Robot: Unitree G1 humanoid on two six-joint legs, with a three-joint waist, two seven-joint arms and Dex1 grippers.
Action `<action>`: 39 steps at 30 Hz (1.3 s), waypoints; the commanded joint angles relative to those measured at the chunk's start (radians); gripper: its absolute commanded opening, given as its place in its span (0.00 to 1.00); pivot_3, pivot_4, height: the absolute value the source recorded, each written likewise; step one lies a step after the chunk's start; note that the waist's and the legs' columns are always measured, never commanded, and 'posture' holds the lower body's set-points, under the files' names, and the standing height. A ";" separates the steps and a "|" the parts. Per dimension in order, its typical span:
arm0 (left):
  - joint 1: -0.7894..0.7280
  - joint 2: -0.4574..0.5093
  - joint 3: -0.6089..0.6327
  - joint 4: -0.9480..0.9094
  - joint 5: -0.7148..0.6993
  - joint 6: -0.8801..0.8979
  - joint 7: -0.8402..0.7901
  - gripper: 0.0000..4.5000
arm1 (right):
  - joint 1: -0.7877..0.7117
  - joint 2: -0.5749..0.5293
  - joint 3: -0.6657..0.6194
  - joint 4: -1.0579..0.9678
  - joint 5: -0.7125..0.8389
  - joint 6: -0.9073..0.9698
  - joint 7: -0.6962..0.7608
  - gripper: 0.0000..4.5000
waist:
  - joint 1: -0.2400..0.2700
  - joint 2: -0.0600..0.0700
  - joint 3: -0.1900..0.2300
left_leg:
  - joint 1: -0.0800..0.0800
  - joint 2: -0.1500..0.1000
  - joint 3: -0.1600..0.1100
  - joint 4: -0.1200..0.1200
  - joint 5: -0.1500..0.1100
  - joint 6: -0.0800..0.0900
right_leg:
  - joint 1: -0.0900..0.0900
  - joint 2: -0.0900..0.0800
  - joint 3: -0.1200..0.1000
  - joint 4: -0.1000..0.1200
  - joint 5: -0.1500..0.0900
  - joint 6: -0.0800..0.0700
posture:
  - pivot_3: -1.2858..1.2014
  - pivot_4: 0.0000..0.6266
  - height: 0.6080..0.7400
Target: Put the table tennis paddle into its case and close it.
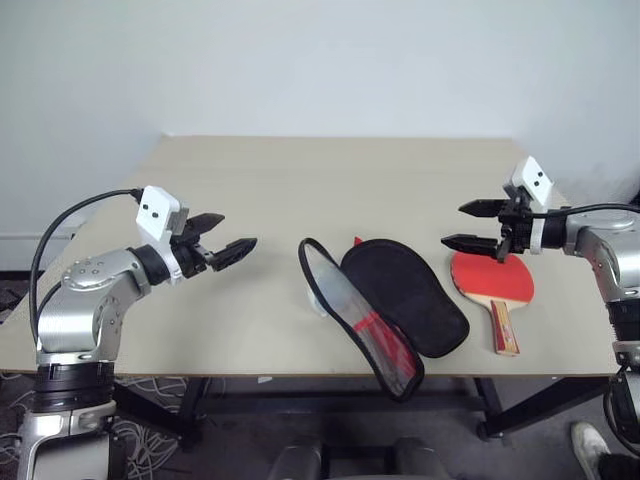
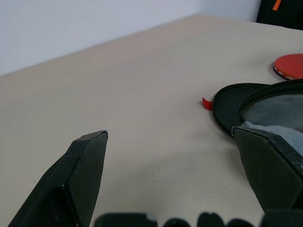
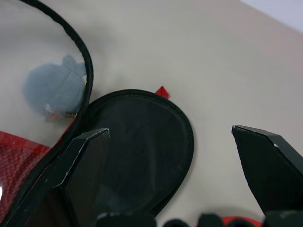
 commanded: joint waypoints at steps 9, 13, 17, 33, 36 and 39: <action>-0.034 0.010 0.000 0.006 -0.009 -0.011 -0.036 0.99 | 0.075 -0.035 -0.076 -0.177 0.049 0.116 -0.059 1.00 | 0.000 0.000 0.000 | 0.000 0.000 0.000 0.000 0.000 0.000 | 0.000 0.000 0.000 0.000 0.000 0.000 | 0.52 0.00 0.96; -0.030 0.008 -0.020 -0.005 -0.012 -0.007 -0.071 0.99 | 0.120 -0.070 -0.101 -0.207 0.063 0.131 -0.053 1.00 | 0.000 -0.001 0.000 | 0.000 0.000 0.000 0.000 0.000 0.000 | 0.001 0.000 0.000 0.000 0.000 0.000 | 0.52 0.00 0.96; -0.051 0.008 -0.046 0.019 -0.004 -0.016 -0.110 0.99 | 0.151 -0.099 -0.117 -0.213 0.057 0.132 -0.058 1.00 | 0.000 -0.001 0.000 | 0.000 0.000 0.001 0.001 0.000 0.000 | 0.001 0.000 0.000 0.000 0.000 0.000 | 0.52 0.00 0.96; 0.011 0.082 -0.113 -0.123 -0.049 0.044 -0.272 0.99 | 0.300 -0.163 -0.186 -0.287 0.054 0.231 -0.155 1.00 | 0.000 -0.002 0.001 | 0.001 0.008 0.003 0.001 0.000 0.000 | 0.001 0.001 0.001 0.000 0.000 0.000 | 0.52 0.00 0.96; 0.001 0.069 -0.114 -0.117 -0.050 0.045 -0.258 0.99 | 0.330 -0.146 -0.182 -0.312 0.020 0.322 -0.271 1.00 | 0.000 -0.003 0.001 | 0.000 0.008 0.004 0.002 0.000 0.001 | 0.001 0.001 0.001 0.000 0.000 0.000 | 0.52 0.00 0.96; -0.004 0.057 -0.118 -0.121 -0.053 0.048 -0.247 0.99 | 0.373 -0.124 -0.179 -0.358 -0.007 0.406 -0.378 1.00 | 0.000 -0.003 0.001 | 0.000 0.008 0.004 0.003 -0.001 0.001 | 0.002 0.001 0.001 0.000 0.000 0.000 | 0.52 0.00 0.96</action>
